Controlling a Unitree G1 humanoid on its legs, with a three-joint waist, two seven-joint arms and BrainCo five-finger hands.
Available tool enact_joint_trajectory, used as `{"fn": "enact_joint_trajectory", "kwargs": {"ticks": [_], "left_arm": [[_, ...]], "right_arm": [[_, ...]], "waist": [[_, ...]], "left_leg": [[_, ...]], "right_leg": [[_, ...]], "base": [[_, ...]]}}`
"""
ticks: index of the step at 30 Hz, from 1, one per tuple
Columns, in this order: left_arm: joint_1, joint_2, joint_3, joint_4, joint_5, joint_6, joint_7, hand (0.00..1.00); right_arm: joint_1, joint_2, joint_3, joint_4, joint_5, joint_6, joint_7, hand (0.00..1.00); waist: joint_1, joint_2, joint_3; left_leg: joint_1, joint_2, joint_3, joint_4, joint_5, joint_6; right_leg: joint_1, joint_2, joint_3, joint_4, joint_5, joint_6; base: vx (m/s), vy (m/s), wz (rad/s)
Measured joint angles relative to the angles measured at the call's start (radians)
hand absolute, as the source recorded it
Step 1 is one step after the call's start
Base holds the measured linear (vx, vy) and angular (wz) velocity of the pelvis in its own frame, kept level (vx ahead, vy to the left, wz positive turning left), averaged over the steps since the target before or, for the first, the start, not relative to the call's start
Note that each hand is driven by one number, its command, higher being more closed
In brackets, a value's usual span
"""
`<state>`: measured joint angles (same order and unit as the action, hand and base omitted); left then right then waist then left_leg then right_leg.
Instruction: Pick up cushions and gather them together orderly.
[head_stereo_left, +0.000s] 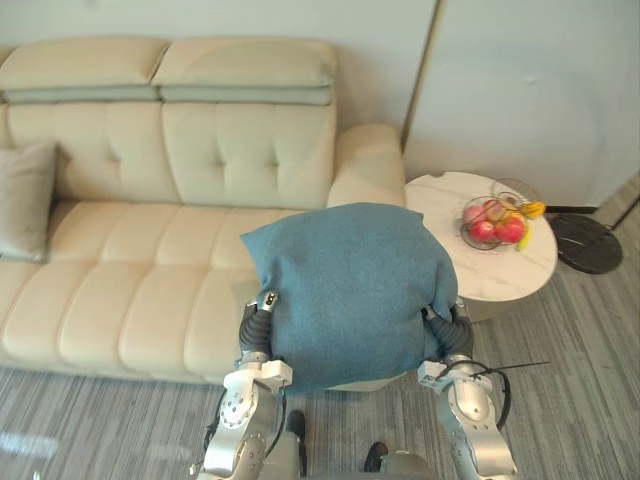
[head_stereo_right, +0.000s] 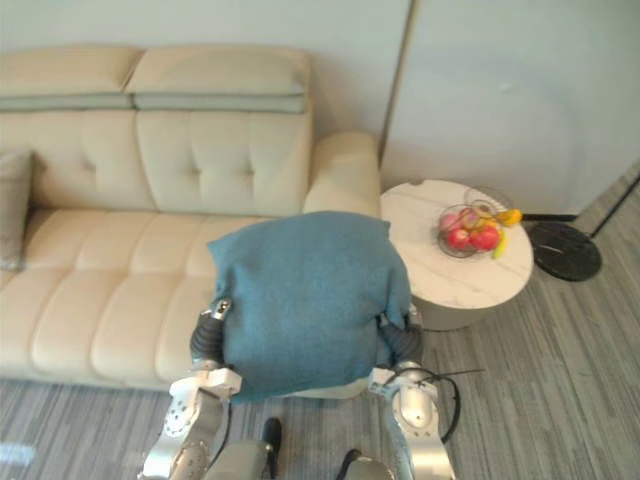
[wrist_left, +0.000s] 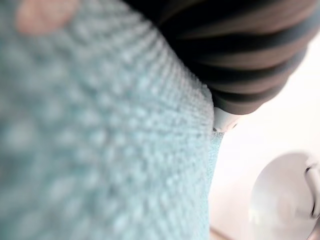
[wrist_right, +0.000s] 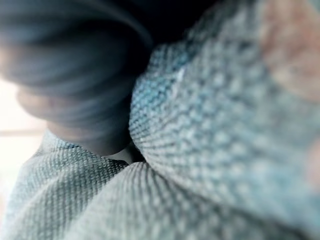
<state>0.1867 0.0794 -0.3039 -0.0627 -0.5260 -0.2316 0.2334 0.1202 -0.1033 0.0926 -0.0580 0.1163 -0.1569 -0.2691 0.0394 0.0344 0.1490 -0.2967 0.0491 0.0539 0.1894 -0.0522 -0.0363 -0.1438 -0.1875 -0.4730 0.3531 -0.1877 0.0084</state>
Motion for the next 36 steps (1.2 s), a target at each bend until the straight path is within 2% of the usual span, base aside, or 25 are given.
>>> {"fn": "enact_joint_trajectory", "kwargs": {"ticks": [1, 2, 5, 6, 7, 8, 9, 10, 13, 14, 16, 17, 18, 19, 20, 22, 23, 24, 25, 26, 27, 30, 32, 34, 36], "left_arm": [[-0.001, -0.001, -0.003, 0.0, -0.004, 0.0, 0.0, 1.0], [-0.007, 0.0, -0.022, 0.002, -0.008, -0.001, 0.0, 1.0], [-0.008, -0.001, -0.032, 0.021, -0.019, -0.002, -0.001, 1.0], [-0.018, -0.001, -0.051, 0.047, -0.025, -0.006, -0.003, 1.0], [-0.028, -0.003, -0.07, 0.063, -0.025, -0.006, -0.005, 1.0], [-0.03, -0.005, -0.079, 0.07, -0.025, -0.006, -0.006, 1.0], [-0.034, -0.015, -0.098, 0.09, -0.025, -0.006, -0.02, 1.0], [-0.042, -0.004, -0.105, 0.11, -0.025, -0.003, -0.03, 1.0], [-0.04, 0.037, -0.1, 0.152, -0.025, 0.011, -0.04, 1.0], [-0.036, 0.037, -0.096, 0.156, -0.025, 0.014, -0.041, 1.0], [-0.009, 0.042, -0.079, 0.157, -0.023, 0.023, -0.042, 1.0], [-0.009, 0.044, -0.076, 0.157, -0.022, 0.024, -0.043, 1.0], [-0.009, 0.049, -0.064, 0.156, -0.014, 0.024, -0.043, 1.0], [-0.011, 0.049, -0.051, 0.152, -0.012, 0.023, -0.043, 1.0], [-0.011, 0.054, -0.053, 0.152, -0.006, 0.023, -0.043, 1.0], [-0.016, 0.052, -0.054, 0.152, -0.005, 0.023, -0.043, 1.0], [-0.025, 0.052, -0.062, 0.151, -0.005, 0.025, -0.043, 1.0], [-0.037, 0.053, -0.072, 0.147, -0.001, 0.025, -0.043, 1.0], [-0.041, 0.054, -0.076, 0.145, 0.002, 0.026, -0.043, 1.0], [-0.047, 0.04, -0.081, 0.145, 0.01, 0.034, -0.044, 1.0], [-0.042, 0.012, -0.083, 0.128, 0.016, 0.041, -0.044, 1.0], [-0.046, 0.002, -0.083, 0.121, 0.016, 0.043, -0.044, 1.0], [-0.014, 0.005, -0.082, 0.07, 0.016, 0.043, -0.045, 1.0], [0.003, 0.0, -0.083, 0.009, 0.016, 0.038, -0.064, 1.0], [0.002, -0.001, -0.079, -0.013, 0.016, 0.027, -0.066, 1.0]], "right_arm": [[-0.008, -0.001, -0.005, 0.0, -0.001, -0.001, -0.004, 1.0], [-0.037, -0.015, -0.014, 0.0, -0.003, 0.0, -0.019, 1.0], [-0.047, -0.025, -0.016, 0.007, -0.038, -0.002, -0.027, 1.0], [-0.052, -0.026, -0.039, 0.036, -0.041, -0.003, -0.028, 1.0], [-0.053, -0.029, -0.059, 0.057, -0.041, -0.003, -0.029, 1.0], [-0.055, -0.033, -0.066, 0.068, -0.041, -0.003, -0.031, 1.0], [-0.057, -0.043, -0.089, 0.099, -0.041, -0.002, -0.032, 1.0], [-0.063, -0.034, -0.095, 0.132, -0.042, 0.001, -0.033, 1.0], [-0.055, 0.005, -0.096, 0.172, -0.076, 0.02, -0.03, 1.0], [-0.055, 0.008, -0.096, 0.175, -0.076, 0.022, -0.027, 1.0], [-0.055, 0.016, -0.088, 0.207, -0.076, 0.028, -0.013, 1.0], [-0.052, 0.02, -0.088, 0.208, -0.076, 0.028, -0.013, 1.0], [-0.046, 0.035, -0.085, 0.206, -0.075, 0.028, -0.009, 1.0], [-0.047, 0.041, -0.082, 0.203, -0.075, 0.027, -0.006, 1.0], [-0.048, 0.041, -0.08, 0.201, -0.073, 0.024, -0.003, 1.0], [-0.05, 0.034, -0.08, 0.201, -0.072, 0.02, -0.003, 1.0], [-0.048, 0.021, -0.08, 0.196, -0.068, 0.019, -0.004, 1.0], [-0.038, 0.016, -0.083, 0.181, -0.061, 0.018, -0.005, 1.0], [-0.032, 0.016, -0.085, 0.176, -0.056, 0.018, -0.005, 1.0], [-0.012, 0.006, -0.095, 0.159, -0.052, 0.018, -0.008, 1.0], [0.016, -0.004, -0.096, 0.127, -0.036, 0.02, -0.01, 1.0], [0.091, -0.005, -0.096, 0.012, -0.036, 0.023, -0.015, 1.0], [0.138, -0.003, -0.091, -0.099, -0.036, 0.021, -0.016, 1.0], [0.132, -0.002, -0.092, -0.175, -0.036, -0.005, -0.019, 1.0], [0.119, 0.007, -0.092, -0.19, -0.036, -0.01, -0.02, 1.0]], "waist": [[-0.001, -0.001, -0.001], [-0.007, -0.004, 0.001], [-0.019, 0.006, -0.01], [-0.041, 0.028, -0.025], [-0.045, 0.042, -0.034], [-0.046, 0.049, -0.039], [-0.049, 0.069, -0.053], [-0.05, 0.05, -0.06], [-0.053, -0.003, -0.052], [-0.052, -0.003, -0.052], [-0.052, 0.004, -0.035], [-0.057, 0.004, -0.034], [-0.072, 0.012, -0.028], [-0.083, -0.007, -0.024], [-0.08, -0.018, -0.018], [-0.082, -0.023, -0.019], [-0.093, -0.007, -0.016], [-0.107, -0.005, -0.017], [-0.109, -0.011, -0.017], [-0.112, -0.007, -0.013], [-0.096, 0.025, -0.023], [-0.094, 0.032, -0.02], [-0.076, 0.015, -0.017], [-0.039, 0.01, -0.02], [-0.032, 0.008, -0.019]], "left_leg": [[-0.004, 0.012, 0.033, 0.018, -0.01, 0.021], [-0.047, 0.058, 0.142, 0.165, -0.046, 0.089], [-0.023, 0.161, 0.236, 0.264, -0.07, 0.061], [0.025, 0.223, 0.291, 0.262, -0.088, 0.035], [0.058, 0.247, 0.31, 0.229, -0.091, 0.027], [0.077, 0.253, 0.319, 0.203, -0.088, 0.022], [0.124, 0.244, 0.321, 0.105, -0.092, -0.06], [0.127, 0.201, 0.32, 0.083, -0.071, -0.094], [0.088, 0.131, 0.313, 0.189, -0.14, -0.039], [0.091, 0.128, 0.314, 0.2, -0.153, -0.033], [0.139, 0.089, 0.289, 0.181, -0.195, 0.007], [0.143, 0.087, 0.281, 0.177, -0.197, 0.009], [0.145, 0.09, 0.256, 0.163, -0.208, 0.03], [0.165, 0.075, 0.24, 0.135, -0.207, 0.041], [0.203, 0.036, 0.233, 0.086, -0.203, 0.043], [0.228, 0.014, 0.22, 0.059, -0.204, 0.045], [0.235, 0.005, 0.196, 0.051, -0.208, 0.043], [0.239, -0.017, 0.155, 0.048, -0.21, 0.032], [0.242, -0.027, 0.143, 0.052, -0.216, 0.027], [0.252, -0.035, 0.104, 0.076, -0.244, 0.014], [0.244, 0.001, 0.097, 0.115, -0.247, -0.009], [0.209, 0.059, 0.108, 0.318, -0.221, -0.024], [0.127, 0.124, 0.159, 0.606, -0.121, 0.021], [0.051, 0.189, 0.218, 0.727, -0.178, 0.016], [0.006, 0.207, 0.22, 0.671, -0.226, 0.021]], "right_leg": [[-0.002, -0.015, -0.021, -0.009, 0.003, -0.004], [-0.004, -0.053, -0.061, -0.015, 0.015, -0.015], [0.027, -0.072, -0.114, -0.076, 0.06, 0.001], [0.055, -0.079, -0.151, -0.12, 0.092, 0.028], [0.063, -0.081, -0.163, -0.143, 0.113, 0.047], [0.069, -0.083, -0.171, -0.157, 0.126, 0.057], [0.077, -0.088, -0.182, -0.188, 0.157, 0.086], [0.077, -0.118, -0.178, -0.206, 0.186, 0.103], [0.07, -0.213, -0.146, -0.163, 0.258, 0.119], [0.065, -0.224, -0.14, -0.139, 0.262, 0.113], [-0.062, -0.268, 0.05, 0.138, 0.292, -0.063], [-0.081, -0.251, 0.099, 0.18, 0.258, -0.046], [-0.129, -0.176, 0.212, 0.26, 0.15, 0.013], [-0.149, -0.083, 0.275, 0.269, 0.08, 0.029], [-0.176, -0.002, 0.291, 0.219, 0.028, 0.013], [-0.199, 0.051, 0.29, 0.179, 0.017, 0.007], [-0.223, 0.098, 0.291, 0.129, 0.02, 0.007], [-0.243, 0.132, 0.314, 0.044, 0.058, 0.0], [-0.242, 0.135, 0.329, 0.017, 0.081, -0.008], [-0.236, 0.137, 0.336, 0.015, 0.118, -0.064], [-0.213, 0.141, 0.285, 0.026, 0.099, -0.078], [-0.107, 0.164, 0.234, -0.005, 0.081, -0.096], [-0.008, 0.174, 0.254, -0.042, 0.057, -0.104], [0.05, 0.175, 0.31, -0.071, 0.024, -0.095], [0.077, 0.167, 0.354, -0.1, 0.022, -0.092]], "base": [[-0.26, 0.057, 0.98], [-0.18, 0.06, 0.78], [-0.09, 0.118, 0.79], [-0.01, 0.219, 0.81], [0.01, 0.257, 0.76], [0.03, 0.292, 0.47], [0.05, 0.422, 0.4], [0.07, 0.429, 0.42], [0.09, 0.493, 0.31], [0.09, 0.527, 0.15], [0.08, 0.396, 0.13], [0.08, 0.238, 0.44], [0.09, 0.126, 0.65], [0.14, 0.128, 0.68], [0.15, 0.104, 0.46], [0.18, 0.056, 0.37], [0.35, 0.008, 0.9], [0.26, -0.011, 0.95], [0.36, -0.057, 1.04], [0.42, -0.07, 0.75], [0.5, -0.094, 0.71], [0.4, -0.093, 0.68], [0.33, -0.033, 0.08], [0.36, 0.067, -0.52], [0.25, 0.137, -0.48]]}}
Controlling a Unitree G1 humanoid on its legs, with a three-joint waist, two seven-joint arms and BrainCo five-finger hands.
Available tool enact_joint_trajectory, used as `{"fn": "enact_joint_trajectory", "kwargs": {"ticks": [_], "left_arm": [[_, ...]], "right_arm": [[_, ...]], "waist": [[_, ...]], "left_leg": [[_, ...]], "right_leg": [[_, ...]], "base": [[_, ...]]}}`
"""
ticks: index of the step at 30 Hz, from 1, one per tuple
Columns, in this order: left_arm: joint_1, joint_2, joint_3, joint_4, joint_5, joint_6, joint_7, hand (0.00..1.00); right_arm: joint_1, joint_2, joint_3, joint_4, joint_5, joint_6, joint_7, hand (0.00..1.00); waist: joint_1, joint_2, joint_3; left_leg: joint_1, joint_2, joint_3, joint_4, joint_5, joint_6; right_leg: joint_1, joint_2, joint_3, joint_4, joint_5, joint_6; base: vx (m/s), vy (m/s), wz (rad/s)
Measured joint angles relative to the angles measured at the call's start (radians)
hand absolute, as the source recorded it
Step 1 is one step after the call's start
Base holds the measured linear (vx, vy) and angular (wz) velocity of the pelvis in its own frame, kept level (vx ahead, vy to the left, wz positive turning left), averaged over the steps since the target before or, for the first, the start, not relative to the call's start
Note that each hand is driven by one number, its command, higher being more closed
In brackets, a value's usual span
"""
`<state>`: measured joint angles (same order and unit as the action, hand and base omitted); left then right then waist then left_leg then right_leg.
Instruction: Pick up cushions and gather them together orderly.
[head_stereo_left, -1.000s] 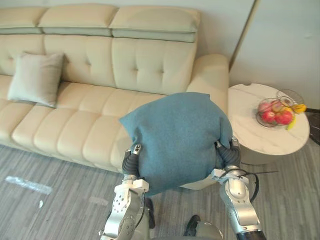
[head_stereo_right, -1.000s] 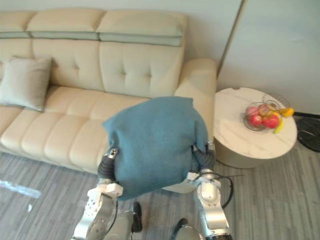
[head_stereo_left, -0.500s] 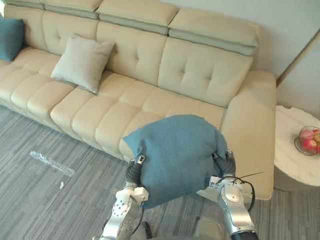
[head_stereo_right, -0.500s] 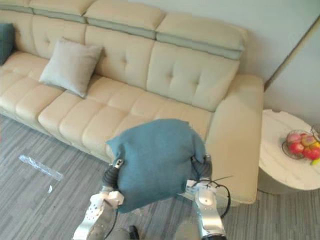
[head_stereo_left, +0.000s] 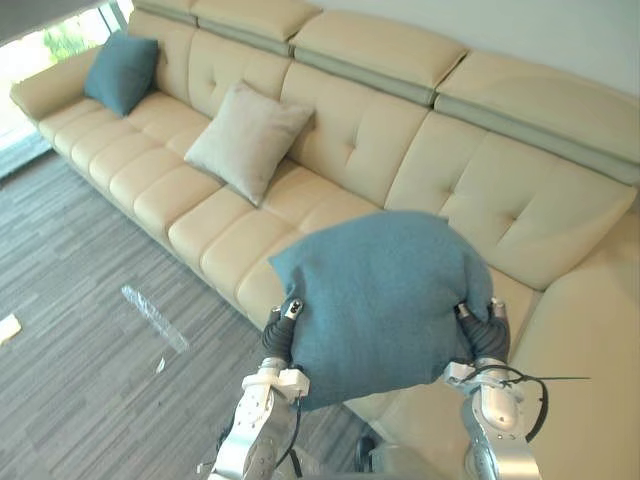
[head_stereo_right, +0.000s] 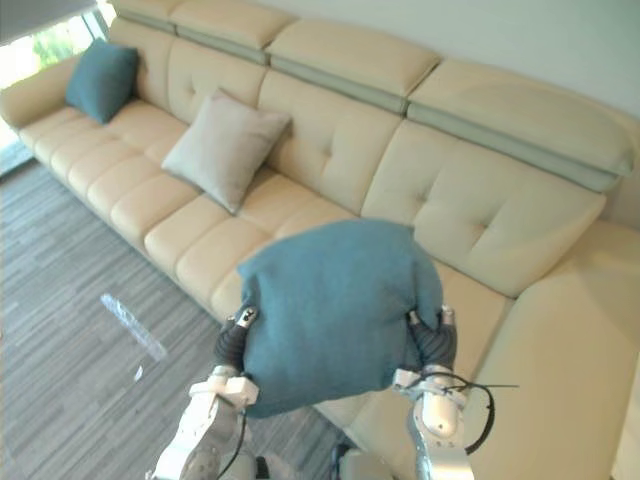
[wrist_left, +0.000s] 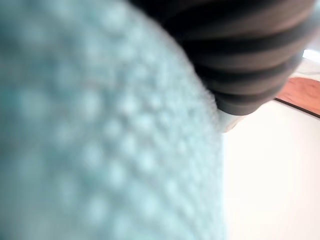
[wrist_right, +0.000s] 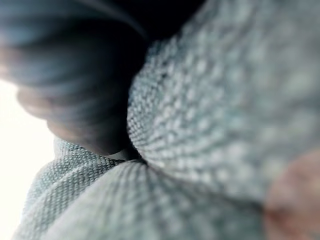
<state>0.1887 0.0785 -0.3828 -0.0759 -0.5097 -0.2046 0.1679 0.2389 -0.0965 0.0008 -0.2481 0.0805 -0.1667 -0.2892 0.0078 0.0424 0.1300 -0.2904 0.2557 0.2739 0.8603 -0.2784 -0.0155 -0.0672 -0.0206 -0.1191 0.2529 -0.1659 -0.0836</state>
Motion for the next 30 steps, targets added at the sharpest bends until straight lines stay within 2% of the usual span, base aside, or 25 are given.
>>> {"fn": "enact_joint_trajectory", "kwargs": {"ticks": [2, 3, 4, 5, 6, 10, 11, 13, 15, 18, 20, 22, 23, 27, 30], "left_arm": [[0.003, 0.0, 0.001, -0.01, 0.0, -0.002, 0.0, 1.0], [0.004, 0.001, 0.002, -0.01, 0.0, 0.0, 0.0, 1.0], [0.012, 0.0, 0.002, -0.01, 0.0, 0.003, 0.0, 1.0], [0.017, -0.001, 0.002, -0.011, 0.001, 0.003, 0.0, 1.0], [0.031, 0.009, 0.003, -0.01, 0.01, 0.006, 0.002, 1.0], [0.038, 0.02, 0.003, -0.011, 0.031, 0.008, 0.003, 1.0], [0.038, 0.029, 0.003, -0.011, 0.036, 0.008, 0.003, 1.0], [0.038, 0.032, 0.004, -0.011, 0.037, 0.008, 0.003, 1.0], [0.038, 0.045, 0.006, -0.011, 0.037, 0.005, 0.003, 1.0], [0.018, 0.057, 0.028, 0.026, 0.037, -0.006, 0.003, 1.0], [0.006, 0.057, 0.047, 0.065, 0.036, -0.005, 0.003, 1.0], [0.007, 0.052, 0.046, 0.1, 0.036, 0.01, 0.002, 1.0], [0.008, 0.049, 0.044, 0.105, 0.036, 0.018, 0.002, 1.0], [0.032, 0.04, 0.041, 0.105, 0.036, 0.024, -0.001, 1.0], [0.067, 0.022, 0.051, 0.062, 0.036, 0.023, -0.003, 1.0]], "right_arm": [[-0.005, 0.016, 0.0, -0.001, 0.0, 0.0, -0.002, 1.0], [-0.002, 0.02, 0.0, 0.001, 0.0, 0.0, -0.006, 1.0], [-0.002, 0.017, 0.0, 0.009, 0.0, 0.0, -0.006, 1.0], [-0.002, 0.016, 0.0, 0.012, -0.001, 0.0, -0.006, 1.0], [0.0, 0.028, 0.006, 0.044, -0.001, 0.006, -0.006, 1.0], [0.018, 0.061, 0.008, 0.045, -0.003, 0.018, -0.007, 1.0], [0.013, 0.059, 0.011, 0.044, -0.003, 0.018, -0.005, 1.0], [0.007, 0.062, 0.012, 0.05, -0.004, 0.018, -0.002, 1.0], [-0.023, 0.061, 0.013, 0.092, -0.004, 0.017, 0.003, 1.0], [-0.1, 0.053, 0.018, 0.221, -0.003, 0.013, 0.014, 1.0], [-0.139, 0.042, 0.038, 0.292, -0.003, 0.012, 0.015, 1.0], [-0.127, 0.031, 0.04, 0.324, -0.003, 0.019, 0.016, 1.0], [-0.117, 0.028, 0.04, 0.327, -0.003, 0.02, 0.016, 1.0], [-0.066, 0.024, 0.043, 0.302, -0.003, 0.021, 0.017, 1.0], [-0.052, 0.024, 0.05, 0.221, -0.003, 0.02, 0.017, 1.0]], "waist": [[0.013, -0.004, -0.002], [0.027, -0.011, 0.0], [0.032, 0.005, -0.011], [0.032, 0.013, -0.017], [0.037, 0.003, -0.023], [0.032, -0.046, -0.043], [0.032, -0.058, -0.049], [0.035, -0.062, -0.05], [0.037, -0.065, -0.054], [0.028, -0.072, -0.065], [0.015, -0.072, -0.066], [-0.01, -0.061, -0.06], [-0.011, -0.056, -0.059], [0.002, -0.042, -0.038], [0.009, -0.013, -0.024]], "left_leg": [[-0.012, -0.013, -0.022, -0.137, -0.013, -0.007], [-0.009, -0.06, -0.098, -0.301, -0.002, -0.023], [0.0, -0.078, -0.159, -0.405, 0.025, -0.043], [0.006, -0.081, -0.189, -0.455, 0.048, -0.06], [0.031, -0.111, -0.181, -0.441, 0.109, -0.087], [0.031, -0.14, -0.086, -0.363, 0.043, -0.035], [0.048, -0.148, -0.041, -0.368, 0.033, -0.019], [0.077, -0.151, 0.003, -0.376, 0.031, -0.015], [0.122, -0.151, 0.045, -0.42, 0.032, -0.014], [0.154, -0.155, 0.081, -0.508, 0.045, -0.003], [0.154, -0.158, 0.097, -0.555, 0.078, -0.004], [0.153, -0.171, 0.06, -0.587, 0.105, -0.005], [0.154, -0.165, 0.049, -0.582, 0.105, -0.006], [0.149, -0.091, 0.016, -0.447, 0.09, -0.017], [0.084, -0.028, -0.047, -0.24, 0.087, -0.011]], "right_leg": [[0.024, -0.015, 0.041, -0.017, -0.008, 0.013], [0.039, -0.037, 0.095, -0.013, -0.04, 0.066], [0.032, -0.036, 0.123, -0.002, -0.056, 0.092], [0.028, -0.034, 0.136, 0.007, -0.065, 0.105], [0.025, -0.052, 0.186, 0.031, -0.088, 0.141], [0.004, -0.111, 0.246, 0.044, -0.074, 0.171], [-0.024, -0.129, 0.267, 0.061, -0.052, 0.201], [-0.057, -0.14, 0.266, 0.098, -0.02, 0.22], [-0.075, -0.152, 0.217, 0.1, 0.01, 0.215], [-0.083, -0.171, 0.027, 0.005, 0.052, 0.161], [-0.078, -0.17, -0.043, -0.065, 0.092, 0.148], [-0.047, -0.16, -0.054, -0.137, 0.126, 0.171], [-0.037, -0.154, -0.059, -0.146, 0.129, 0.168], [0.007, -0.108, -0.059, -0.15, 0.101, 0.142], [0.033, -0.057, -0.008, -0.158, 0.09, 0.127]], "base": [[0.21, 0.253, -0.6], [0.22, 0.411, -0.77], [0.19, 0.359, -0.8], [0.22, 0.402, -0.86], [0.14, 0.234, -0.6], [0.21, 0.381, -0.66], [0.1, 0.215, -0.65], [0.08, 0.228, -0.88], [0.04, 0.111, -1.02], [-0.02, 0.007, -0.91], [-0.07, -0.059, -0.55], [-0.06, -0.081, -0.01], [-0.03, -0.09, 0.08], [-0.06, -0.142, -0.12], [-0.09, -0.066, -0.48]]}}
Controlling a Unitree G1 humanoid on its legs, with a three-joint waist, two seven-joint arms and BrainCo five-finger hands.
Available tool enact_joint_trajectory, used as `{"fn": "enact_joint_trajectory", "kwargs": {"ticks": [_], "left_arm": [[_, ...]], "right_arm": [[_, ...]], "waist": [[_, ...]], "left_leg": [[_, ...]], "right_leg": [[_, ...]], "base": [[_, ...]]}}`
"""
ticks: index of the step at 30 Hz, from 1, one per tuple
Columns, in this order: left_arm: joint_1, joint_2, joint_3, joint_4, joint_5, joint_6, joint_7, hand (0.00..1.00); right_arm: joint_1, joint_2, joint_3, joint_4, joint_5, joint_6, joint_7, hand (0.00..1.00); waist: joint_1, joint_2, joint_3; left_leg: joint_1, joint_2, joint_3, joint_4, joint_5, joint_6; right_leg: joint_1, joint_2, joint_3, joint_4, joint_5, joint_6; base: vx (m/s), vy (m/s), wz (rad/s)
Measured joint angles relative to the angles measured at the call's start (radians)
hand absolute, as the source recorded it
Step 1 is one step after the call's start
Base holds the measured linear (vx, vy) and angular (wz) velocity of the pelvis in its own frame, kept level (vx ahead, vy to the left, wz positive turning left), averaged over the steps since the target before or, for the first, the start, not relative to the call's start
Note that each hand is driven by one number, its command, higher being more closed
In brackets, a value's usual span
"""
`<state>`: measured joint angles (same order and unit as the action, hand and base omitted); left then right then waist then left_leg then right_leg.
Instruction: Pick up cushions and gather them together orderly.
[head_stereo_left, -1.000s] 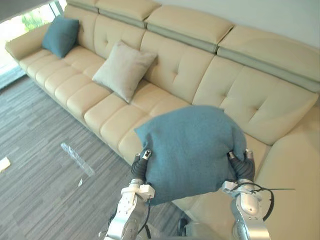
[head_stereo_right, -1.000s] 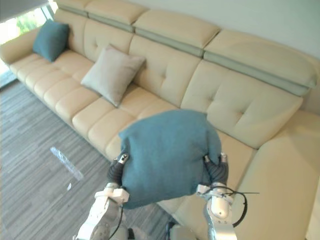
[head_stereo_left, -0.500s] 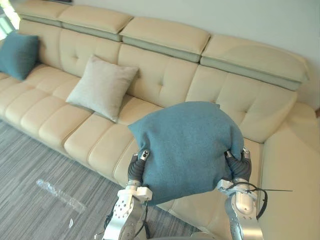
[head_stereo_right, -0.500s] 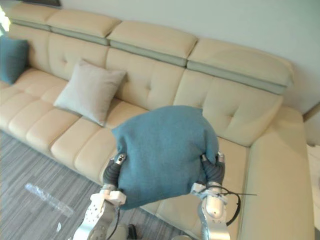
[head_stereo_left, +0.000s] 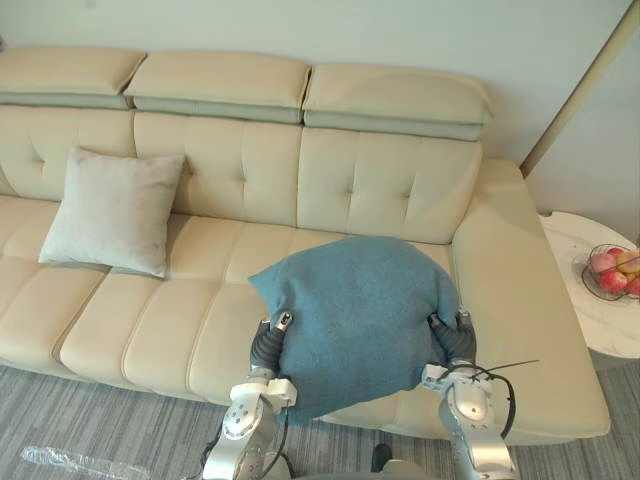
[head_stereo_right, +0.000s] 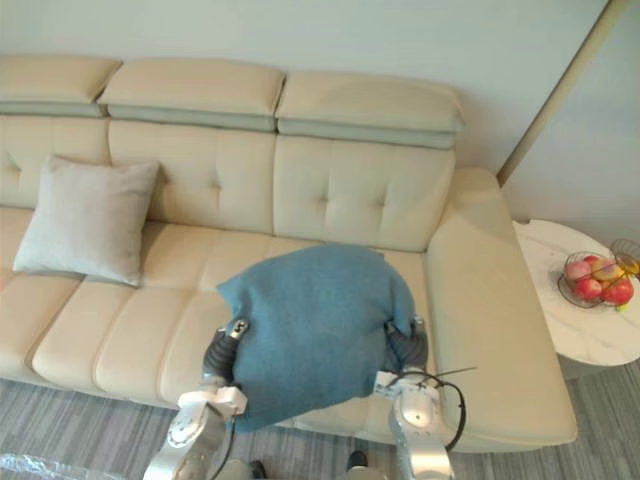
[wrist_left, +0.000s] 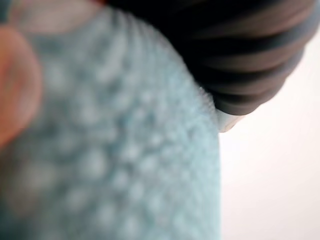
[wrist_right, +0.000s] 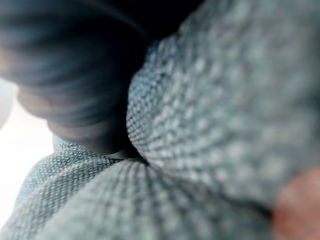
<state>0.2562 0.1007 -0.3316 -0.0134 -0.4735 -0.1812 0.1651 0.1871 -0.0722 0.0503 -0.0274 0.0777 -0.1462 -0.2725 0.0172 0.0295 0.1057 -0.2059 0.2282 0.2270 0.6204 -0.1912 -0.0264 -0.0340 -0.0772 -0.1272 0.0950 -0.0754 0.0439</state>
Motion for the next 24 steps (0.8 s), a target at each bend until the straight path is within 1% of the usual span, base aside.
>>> {"fn": "enact_joint_trajectory", "kwargs": {"ticks": [1, 2, 3, 4, 5, 6, 7, 8, 9, 11, 13, 16, 20, 21, 24], "left_arm": [[0.006, -0.006, 0.0, -0.014, 0.0, -0.001, -0.001, 1.0], [0.007, -0.011, 0.002, -0.024, 0.0, -0.003, -0.006, 1.0], [0.005, -0.015, 0.007, -0.037, 0.001, -0.006, -0.016, 1.0], [0.0, -0.016, 0.007, -0.037, 0.001, -0.006, -0.017, 1.0], [-0.005, -0.018, 0.006, -0.037, 0.002, -0.008, -0.018, 1.0], [-0.005, -0.021, 0.004, -0.037, 0.002, -0.008, -0.018, 1.0], [-0.005, -0.006, 0.005, -0.025, 0.002, -0.008, -0.017, 1.0], [-0.005, -0.003, 0.005, -0.026, 0.002, -0.008, -0.017, 1.0], [-0.006, -0.004, 0.005, -0.026, 0.002, -0.007, -0.017, 1.0], [-0.005, -0.002, -0.003, -0.018, 0.002, -0.006, -0.017, 1.0], [-0.005, 0.006, -0.008, -0.018, 0.002, -0.008, -0.017, 1.0], [-0.006, 0.011, -0.012, -0.017, 0.002, -0.008, -0.017, 1.0], [-0.006, 0.024, -0.016, -0.016, 0.002, -0.008, -0.016, 1.0], [-0.008, 0.024, -0.016, -0.016, 0.002, -0.008, -0.015, 1.0], [-0.033, 0.026, -0.016, -0.017, 0.011, -0.008, -0.005, 1.0]], "right_arm": [[0.002, 0.0, 0.0, -0.016, 0.0, -0.001, 0.0, 1.0], [0.001, 0.0, 0.0, -0.036, 0.0, -0.001, 0.0, 1.0], [-0.001, 0.001, -0.002, -0.057, 0.0, -0.005, -0.001, 1.0], [-0.001, 0.001, -0.005, -0.058, 0.0, -0.008, -0.001, 1.0], [-0.005, -0.003, -0.009, -0.054, 0.0, -0.012, -0.002, 1.0], [-0.013, -0.016, -0.009, -0.036, 0.0, -0.015, -0.002, 1.0], [-0.029, -0.007, -0.006, 0.012, 0.0, -0.006, -0.001, 1.0], [-0.024, -0.006, -0.005, 0.013, 0.0, -0.002, -0.001, 1.0], [-0.022, -0.005, -0.005, 0.012, -0.001, -0.001, -0.001, 1.0], [-0.019, -0.006, -0.007, 0.012, -0.001, -0.001, -0.001, 1.0], [-0.019, -0.007, -0.007, 0.012, -0.001, -0.001, 0.0, 1.0], [-0.018, -0.007, -0.008, 0.015, -0.001, -0.001, 0.006, 1.0], [-0.019, -0.008, -0.008, 0.028, -0.001, -0.001, 0.009, 1.0], [-0.022, -0.008, -0.008, 0.035, -0.002, -0.001, 0.009, 1.0], [-0.05, -0.009, -0.008, 0.046, -0.028, -0.001, -0.003, 1.0]], "waist": [[0.0, 0.002, -0.001], [0.003, -0.003, -0.002], [0.007, -0.01, 0.001], [0.006, -0.012, 0.001], [0.006, -0.011, -0.003], [0.006, 0.009, -0.007], [0.015, -0.001, -0.006], [0.016, -0.005, -0.008], [0.014, -0.011, -0.004], [0.013, -0.012, -0.004], [0.013, -0.012, -0.004], [0.012, -0.014, -0.009], [0.001, -0.016, -0.011], [0.0, -0.016, -0.011], [0.0, -0.024, -0.01]], "left_leg": [[-0.017, 0.0, -0.032, 0.025, 0.007, -0.003], [-0.029, -0.013, -0.076, 0.03, 0.018, -0.007], [-0.037, -0.04, -0.13, -0.001, -0.024, -0.006], [-0.034, -0.06, -0.158, -0.04, -0.049, -0.011], [-0.014, -0.1, -0.209, -0.167, -0.052, -0.017], [0.026, -0.109, -0.239, -0.298, -0.013, -0.05], [0.053, -0.118, -0.214, -0.32, 0.012, -0.065], [0.048, -0.122, -0.203, -0.318, 0.011, -0.064], [0.047, -0.132, -0.191, -0.311, 0.011, -0.062], [0.054, -0.149, -0.182, -0.317, 0.01, -0.06], [0.084, -0.164, -0.177, -0.365, 0.019, -0.047], [0.101, -0.174, -0.178, -0.409, 0.036, -0.046], [0.102, -0.175, -0.188, -0.468, 0.068, -0.05], [0.099, -0.174, -0.191, -0.483, 0.076, -0.052], [0.036, -0.169, -0.192, -0.496, 0.097, -0.056]], "right_leg": [[-0.001, 0.008, 0.011, -0.011, 0.004, -0.007], [0.001, 0.01, 0.034, -0.03, 0.013, -0.02], [-0.008, 0.005, 0.068, -0.037, 0.02, -0.029], [-0.018, 0.002, 0.084, -0.035, 0.024, -0.035], [-0.038, -0.006, 0.098, -0.028, 0.033, -0.027], [-0.043, 0.005, 0.108, -0.036, 0.042, -0.01], [-0.032, 0.0, 0.134, -0.054, 0.06, 0.002], [-0.032, -0.01, 0.135, -0.065, 0.071, 0.014], [-0.038, -0.024, 0.137, -0.065, 0.086, 0.038], [-0.038, -0.041, 0.139, -0.066, 0.086, 0.039], [-0.035, -0.052, 0.139, -0.068, 0.085, 0.041], [-0.031, -0.055, 0.135, -0.088, 0.086, 0.042], [-0.042, -0.054, 0.125, -0.11, 0.094, 0.042], [-0.047, -0.053, 0.121, -0.121, 0.101, 0.04], [-0.112, -0.047, 0.119, -0.128, 0.123, 0.034]], "base": [[0.0, -0.012, -0.49], [0.06, 0.023, -0.51], [0.07, 0.031, -0.45], [0.05, 0.087, -0.4], [0.01, 0.09, -0.44], [0.05, 0.159, -0.71], [0.08, 0.11, -0.58], [0.12, 0.133, -0.41], [0.11, 0.116, -0.12], [0.11, 0.121, -0.1], [0.08, 0.042, -0.07], [0.06, -0.005, -0.01], [0.01, -0.041, 0.06], [-0.03, -0.049, 0.02], [-0.05, -0.038, -0.01]]}}
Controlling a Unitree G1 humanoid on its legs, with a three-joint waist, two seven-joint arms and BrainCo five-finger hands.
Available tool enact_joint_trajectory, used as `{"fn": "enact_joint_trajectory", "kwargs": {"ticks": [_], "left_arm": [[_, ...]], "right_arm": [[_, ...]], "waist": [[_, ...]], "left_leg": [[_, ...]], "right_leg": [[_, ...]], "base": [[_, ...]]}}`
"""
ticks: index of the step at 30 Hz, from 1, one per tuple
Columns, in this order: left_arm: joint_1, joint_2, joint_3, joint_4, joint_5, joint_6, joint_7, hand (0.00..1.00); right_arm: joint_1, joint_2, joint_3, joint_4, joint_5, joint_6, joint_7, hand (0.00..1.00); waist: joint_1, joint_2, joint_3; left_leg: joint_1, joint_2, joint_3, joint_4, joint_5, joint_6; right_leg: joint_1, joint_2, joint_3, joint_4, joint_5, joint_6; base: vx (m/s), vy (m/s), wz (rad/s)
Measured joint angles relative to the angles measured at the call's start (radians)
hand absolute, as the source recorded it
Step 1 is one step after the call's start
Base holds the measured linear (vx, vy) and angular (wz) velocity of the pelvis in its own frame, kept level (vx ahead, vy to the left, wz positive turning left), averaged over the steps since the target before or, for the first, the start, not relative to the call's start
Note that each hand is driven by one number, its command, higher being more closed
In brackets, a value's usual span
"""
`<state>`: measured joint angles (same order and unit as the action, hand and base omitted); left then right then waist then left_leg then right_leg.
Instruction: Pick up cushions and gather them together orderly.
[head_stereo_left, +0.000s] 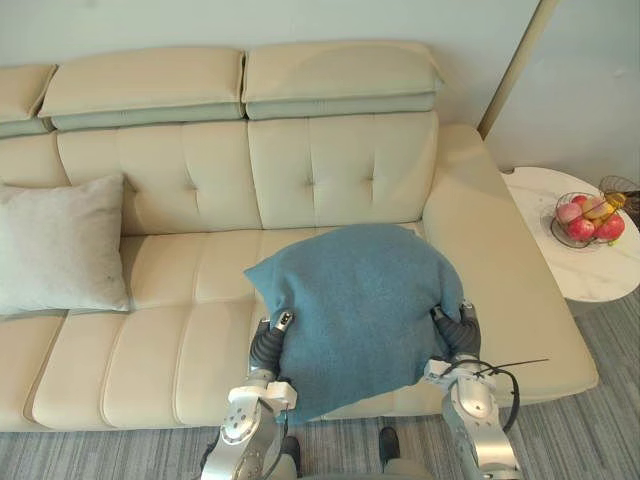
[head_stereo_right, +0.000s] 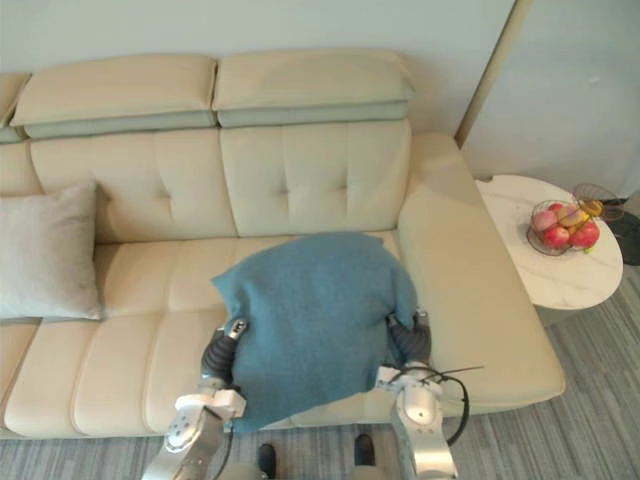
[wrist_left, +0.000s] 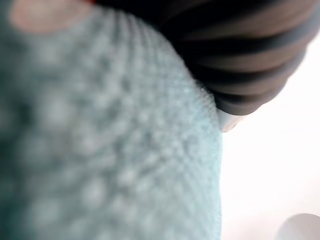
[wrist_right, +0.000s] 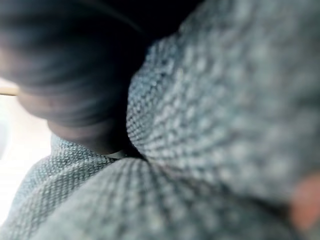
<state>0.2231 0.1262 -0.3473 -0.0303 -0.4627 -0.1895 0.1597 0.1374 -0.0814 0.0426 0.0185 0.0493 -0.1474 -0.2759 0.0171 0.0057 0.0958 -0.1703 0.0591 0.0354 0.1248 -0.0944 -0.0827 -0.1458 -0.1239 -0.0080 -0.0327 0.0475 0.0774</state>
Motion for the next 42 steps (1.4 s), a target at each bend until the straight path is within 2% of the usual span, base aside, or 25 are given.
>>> {"fn": "enact_joint_trajectory", "kwargs": {"ticks": [4, 5, 9, 14, 16, 18, 19, 21, 23, 24, 26, 28, 31, 36, 38, 40, 42], "left_arm": [[-0.094, -0.002, 0.001, -0.02, 0.026, 0.0, 0.062, 1.0], [-0.15, -0.003, 0.001, -0.037, 0.037, -0.002, 0.092, 1.0], [-0.324, -0.005, 0.013, -0.081, 0.091, -0.029, 0.191, 1.0], [-0.607, -0.004, 0.038, -0.078, 0.142, -0.063, 0.325, 1.0], [-0.811, 0.026, 0.044, 0.001, 0.148, -0.091, 0.375, 1.0], [-0.992, 0.081, 0.046, 0.096, 0.147, -0.099, 0.406, 1.0], [-1.129, 0.117, 0.061, 0.177, 0.147, -0.102, 0.412, 1.0], [-1.282, 0.157, 0.085, 0.287, 0.146, -0.105, 0.427, 1.0], [-1.432, 0.175, 0.132, 0.418, 0.142, -0.104, 0.428, 1.0], [-1.489, 0.186, 0.144, 0.471, 0.139, -0.104, 0.43, 0.0], [-1.604, 0.197, 0.179, 0.607, 0.134, -0.101, 0.444, 0.0], [-1.649, 0.191, 0.2, 0.658, 0.134, -0.099, 0.449, 0.0], [-1.726, 0.18, 0.224, 0.743, 0.092, -0.086, 0.444, 0.0], [-1.737, 0.143, 0.253, 0.847, 0.045, -0.072, 0.4, 0.0], [-1.736, 0.128, 0.253, 0.863, 0.045, -0.061, 0.389, 0.0], [-1.721, 0.116, 0.266, 0.874, 0.044, -0.048, 0.375, 0.0], [-1.681, 0.098, 0.292, 0.873, 0.036, -0.047, 0.366, 0.0]], "right_arm": [[-0.084, 0.0, 0.001, -0.009, -0.036, 0.0, -0.053, 1.0], [-0.121, -0.001, 0.001, -0.033, -0.054, 0.001, -0.086, 1.0], [-0.263, -0.002, 0.001, -0.123, -0.112, 0.002, -0.185, 1.0], [-0.554, -0.051, -0.002, -0.105, -0.17, 0.015, -0.318, 1.0], [-0.754, -0.101, -0.018, -0.016, -0.196, 0.025, -0.362, 1.0], [-0.918, -0.137, -0.04, 0.071, -0.207, 0.034, -0.384, 1.0], [-1.039, -0.166, -0.042, 0.141, -0.207, 0.039, -0.401, 1.0], [-1.193, -0.187, -0.044, 0.262, -0.205, 0.04, -0.415, 1.0], [-1.348, -0.203, -0.045, 0.407, -0.202, 0.049, -0.416, 1.0], [-1.401, -0.203, -0.045, 0.456, -0.199, 0.057, -0.42, 0.0], [-1.519, -0.208, -0.045, 0.58, -0.192, 0.071, -0.43, 0.0], [-1.567, -0.216, -0.044, 0.638, -0.172, 0.078, -0.432, 0.0], [-1.662, -0.252, -0.038, 0.748, -0.099, 0.084, -0.391, 0.0], [-1.694, -0.291, 0.01, 0.814, 0.036, 0.088, -0.304, 0.0], [-1.689, -0.297, 0.011, 0.832, 0.077, 0.091, -0.288, 0.0], [-1.685, -0.293, 0.015, 0.833, 0.112, 0.092, -0.272, 0.0], [-1.662, -0.287, 0.018, 0.832, 0.122, 0.091, -0.266, 0.0]], "waist": [[0.009, -0.022, 0.021], [0.015, -0.028, 0.032], [0.025, -0.031, 0.053], [0.038, -0.029, 0.073], [0.04, -0.028, 0.11], [0.039, -0.03, 0.145], [0.037, -0.029, 0.174], [0.032, -0.029, 0.217], [0.027, -0.027, 0.223], [0.023, -0.027, 0.224], [0.016, -0.027, 0.226], [0.014, -0.027, 0.227], [0.012, -0.027, 0.23], [0.003, -0.027, 0.256], [0.002, -0.027, 0.272], [0.002, -0.027, 0.288], [0.001, -0.027, 0.299]], "left_leg": [[-0.112, 0.015, -0.001, 0.045, 0.009, -0.003], [-0.157, 0.019, -0.001, 0.073, 0.007, -0.004], [-0.289, 0.021, 0.001, 0.146, 0.006, -0.003], [-0.392, 0.023, 0.004, 0.177, 0.02, -0.003], [-0.426, 0.021, -0.001, 0.168, 0.045, -0.004], [-0.45, 0.019, -0.006, 0.149, 0.075, -0.007], [-0.471, 0.018, -0.009, 0.127, 0.098, -0.009], [-0.488, 0.015, -0.017, 0.104, 0.122, -0.01], [-0.55, 0.013, -0.019, 0.103, 0.135, -0.014], [-0.577, 0.013, -0.019, 0.101, 0.141, -0.013], [-0.633, 0.01, -0.017, 0.084, 0.155, -0.014], [-0.664, 0.009, -0.017, 0.078, 0.159, -0.014], [-0.735, 0.017, -0.018, 0.074, 0.166, -0.015], [-0.805, 0.023, -0.016, 0.097, 0.165, -0.016], [-0.821, 0.028, -0.016, 0.101, 0.163, -0.018], [-0.845, 0.039, -0.015, 0.107, 0.162, -0.019], [-0.848, 0.04, -0.01, 0.111, 0.161, -0.02]], "right_leg": [[-0.113, 0.011, -0.005, 0.05, 0.011, -0.001], [-0.161, 0.014, -0.014, 0.084, 0.011, -0.001], [-0.288, 0.012, -0.014, 0.148, 0.01, -0.002], [-0.399, 0.005, -0.015, 0.188, 0.014, -0.013], [-0.428, 0.004, -0.018, 0.178, 0.044, -0.007], [-0.449, 0.004, -0.023, 0.154, 0.072, -0.01], [-0.465, 0.004, -0.025, 0.124, 0.101, -0.011], [-0.477, 0.004, -0.025, 0.09, 0.134, -0.015], [-0.531, 0.006, -0.026, 0.069, 0.159, -0.018], [-0.55, 0.007, -0.028, 0.052, 0.175, -0.018], [-0.592, 0.006, -0.029, 0.001, 0.214, -0.021], [-0.617, 0.006, -0.03, -0.014, 0.223, -0.021], [-0.681, 0.006, -0.038, -0.027, 0.241, -0.02], [-0.733, 0.008, -0.047, -0.03, 0.253, -0.016], [-0.744, 0.013, -0.055, -0.029, 0.254, -0.015], [-0.77, 0.02, -0.06, -0.027, 0.271, 0.008], [-0.773, 0.021, -0.059, -0.027, 0.271, 0.008]], "base": [[-0.11, -0.036, -0.01], [-0.11, -0.028, -0.02], [-0.19, -0.021, -0.01], [-0.13, -0.008, -0.01], [-0.1, -0.009, 0.06], [-0.08, -0.006, 0.07], [-0.09, -0.005, 0.06], [-0.07, -0.002, 0.0], [-0.07, 0.01, -0.02], [-0.06, 0.006, 0.0], [-0.05, 0.004, -0.01], [-0.03, 0.002, 0.03], [-0.01, -0.005, 0.04], [0.0, 0.005, 0.01], [-0.02, 0.008, 0.0], [-0.02, 0.001, -0.09], [-0.03, 0.002, -0.07]]}}
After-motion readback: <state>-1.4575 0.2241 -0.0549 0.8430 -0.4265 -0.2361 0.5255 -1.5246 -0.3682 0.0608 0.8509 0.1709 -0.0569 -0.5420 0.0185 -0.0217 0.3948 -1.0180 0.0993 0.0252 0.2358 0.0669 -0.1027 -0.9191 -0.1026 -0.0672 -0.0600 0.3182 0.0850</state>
